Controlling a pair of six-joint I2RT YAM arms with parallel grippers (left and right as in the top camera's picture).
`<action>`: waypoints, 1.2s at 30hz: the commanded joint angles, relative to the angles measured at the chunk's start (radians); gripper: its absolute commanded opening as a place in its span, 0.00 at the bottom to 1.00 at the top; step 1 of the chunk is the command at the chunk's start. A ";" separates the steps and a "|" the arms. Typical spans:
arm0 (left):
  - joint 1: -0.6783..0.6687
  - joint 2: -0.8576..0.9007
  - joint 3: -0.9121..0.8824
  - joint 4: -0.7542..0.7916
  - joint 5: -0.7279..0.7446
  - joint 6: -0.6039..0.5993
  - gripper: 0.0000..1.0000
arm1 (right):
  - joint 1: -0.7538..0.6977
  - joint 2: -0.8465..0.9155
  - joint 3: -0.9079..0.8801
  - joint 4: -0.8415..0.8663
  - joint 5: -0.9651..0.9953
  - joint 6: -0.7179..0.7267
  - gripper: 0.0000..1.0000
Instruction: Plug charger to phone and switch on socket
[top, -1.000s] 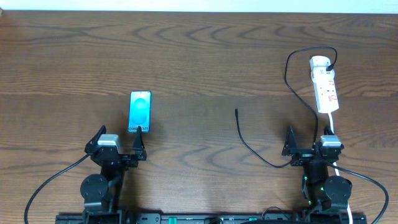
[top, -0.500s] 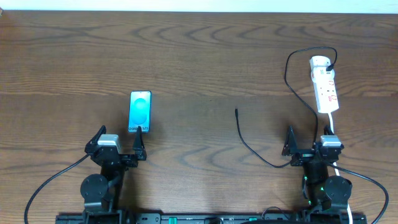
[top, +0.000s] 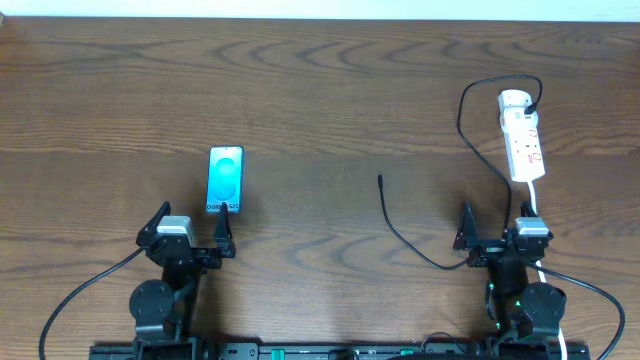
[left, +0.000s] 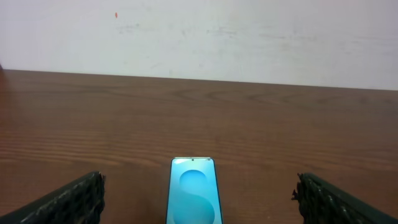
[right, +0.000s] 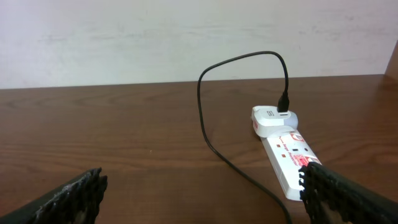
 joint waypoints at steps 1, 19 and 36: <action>0.006 -0.006 -0.029 -0.013 0.010 0.006 0.98 | 0.009 -0.006 -0.001 -0.004 -0.002 -0.007 0.99; 0.006 -0.007 -0.029 -0.013 0.010 0.006 0.98 | 0.009 -0.006 -0.001 -0.004 -0.002 -0.008 0.99; 0.006 -0.007 0.006 0.031 0.010 -0.048 0.98 | 0.009 -0.006 -0.001 -0.004 -0.002 -0.007 0.99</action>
